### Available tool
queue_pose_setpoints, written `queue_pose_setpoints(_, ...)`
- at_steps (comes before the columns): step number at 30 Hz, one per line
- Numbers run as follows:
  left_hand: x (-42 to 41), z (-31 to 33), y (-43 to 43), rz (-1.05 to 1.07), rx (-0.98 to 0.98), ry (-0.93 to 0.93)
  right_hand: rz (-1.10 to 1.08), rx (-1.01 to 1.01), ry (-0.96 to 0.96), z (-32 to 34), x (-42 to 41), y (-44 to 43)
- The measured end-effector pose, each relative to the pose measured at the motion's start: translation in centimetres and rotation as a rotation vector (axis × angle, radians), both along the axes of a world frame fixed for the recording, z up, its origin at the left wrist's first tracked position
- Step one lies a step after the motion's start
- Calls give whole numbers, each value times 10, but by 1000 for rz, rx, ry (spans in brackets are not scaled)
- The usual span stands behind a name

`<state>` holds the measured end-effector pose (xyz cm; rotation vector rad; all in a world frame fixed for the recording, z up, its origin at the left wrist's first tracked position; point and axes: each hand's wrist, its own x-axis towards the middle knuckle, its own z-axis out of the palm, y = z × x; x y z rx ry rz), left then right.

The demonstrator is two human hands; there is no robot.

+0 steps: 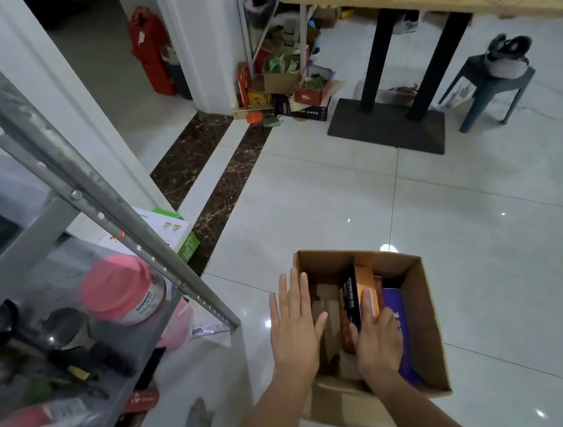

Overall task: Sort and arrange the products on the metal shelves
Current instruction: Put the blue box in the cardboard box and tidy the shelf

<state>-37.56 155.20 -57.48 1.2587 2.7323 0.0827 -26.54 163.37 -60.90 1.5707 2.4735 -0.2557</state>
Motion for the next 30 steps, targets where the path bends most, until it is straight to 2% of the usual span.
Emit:
queue_pose_setpoints(7,-1,-4,3,8,-8,-1,100,-67,-189,-15,-9,6)
queue_pose_setpoints(13,-3,9,-3,-51,-121,-121,166,-198,-134,-5,6,10)
queue_pose_setpoints(18,17,40,-29,-56,-230,-157,264,-230,-158,33,24,8)
queue_pose_setpoints(21,22,78,-54,-37,-216,-113,321,-199,-171,70,32,-6)
queue_pose_setpoints(24,26,139,-89,42,-71,107,361,-175,-123,124,34,-30)
queue_pose_setpoints(27,30,199,-136,77,-160,-33,500,-151,-86,184,32,-63)
queue_pose_setpoints(30,26,260,-182,138,-132,50,663,-144,-56,247,17,-95)
